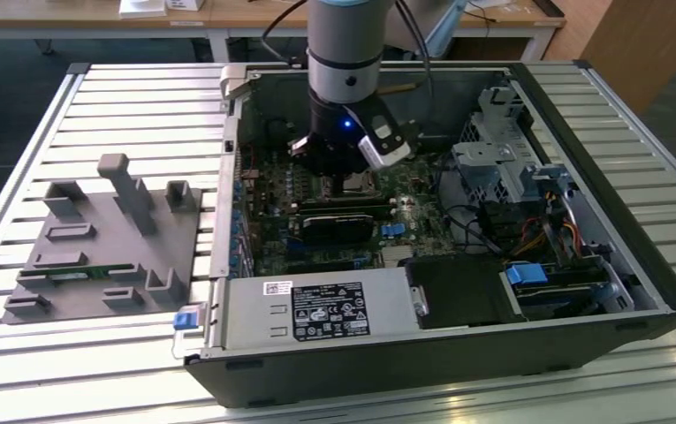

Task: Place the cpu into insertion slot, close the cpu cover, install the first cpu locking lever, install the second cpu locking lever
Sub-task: 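Install the second cpu locking lever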

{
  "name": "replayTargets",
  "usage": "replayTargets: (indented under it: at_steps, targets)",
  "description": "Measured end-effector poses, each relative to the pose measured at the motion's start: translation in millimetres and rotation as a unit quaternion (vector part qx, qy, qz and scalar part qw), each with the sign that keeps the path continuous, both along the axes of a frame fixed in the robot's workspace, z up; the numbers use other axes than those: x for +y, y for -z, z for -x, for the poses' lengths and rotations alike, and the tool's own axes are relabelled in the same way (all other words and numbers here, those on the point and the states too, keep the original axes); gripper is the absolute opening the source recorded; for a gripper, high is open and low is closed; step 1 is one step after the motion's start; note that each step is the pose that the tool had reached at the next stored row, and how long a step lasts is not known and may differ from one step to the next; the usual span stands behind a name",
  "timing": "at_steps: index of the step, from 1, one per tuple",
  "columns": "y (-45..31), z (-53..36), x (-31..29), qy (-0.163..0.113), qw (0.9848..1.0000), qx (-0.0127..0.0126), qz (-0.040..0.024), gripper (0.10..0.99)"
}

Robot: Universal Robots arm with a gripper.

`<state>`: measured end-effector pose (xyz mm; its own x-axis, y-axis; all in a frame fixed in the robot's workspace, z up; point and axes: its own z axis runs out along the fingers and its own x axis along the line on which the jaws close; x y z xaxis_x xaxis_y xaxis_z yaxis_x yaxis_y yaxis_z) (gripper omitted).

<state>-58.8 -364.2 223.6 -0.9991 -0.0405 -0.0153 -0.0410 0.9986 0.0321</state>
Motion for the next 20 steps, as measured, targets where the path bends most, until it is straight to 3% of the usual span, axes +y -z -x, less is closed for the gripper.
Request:
replayTargets:
  at_steps: [4,9,14,20]
  targets:
    - [5.7,2.5,-0.1,0.000,1.0000,0.0000,-0.0010,0.106]
    - [6.5,2.7,-6.3,0.000,0.9996,0.0001,-0.0291,0.106]
    - [6.6,4.2,-15.9,0.000,0.9993,0.0001,-0.0372,0.106]
    - [8.4,10.0,-22.6,0.000,0.9983,0.0000,-0.0576,0.106]
